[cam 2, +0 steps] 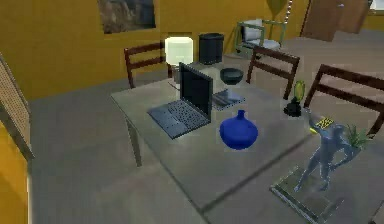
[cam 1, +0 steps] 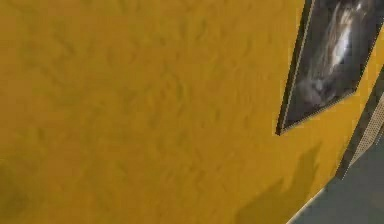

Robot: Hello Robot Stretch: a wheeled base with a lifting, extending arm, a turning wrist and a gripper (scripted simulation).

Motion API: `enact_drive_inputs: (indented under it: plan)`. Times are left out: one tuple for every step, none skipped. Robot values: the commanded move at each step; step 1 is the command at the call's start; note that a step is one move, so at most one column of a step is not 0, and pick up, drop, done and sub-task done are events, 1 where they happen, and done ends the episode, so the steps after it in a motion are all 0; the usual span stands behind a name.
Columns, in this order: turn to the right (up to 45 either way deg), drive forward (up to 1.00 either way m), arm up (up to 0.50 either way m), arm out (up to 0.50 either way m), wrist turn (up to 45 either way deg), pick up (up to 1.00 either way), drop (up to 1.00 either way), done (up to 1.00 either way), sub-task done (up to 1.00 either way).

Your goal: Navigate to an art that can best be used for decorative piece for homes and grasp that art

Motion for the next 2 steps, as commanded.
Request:
enact_drive_inputs:
  plan:
    - [33.0,0.00,0.00,0.00,0.0,0.00,0.00,0.00,0.00]
    - [0.0,0.00,0.50,0.00,0.0,0.00,0.00,0.00,0.00]
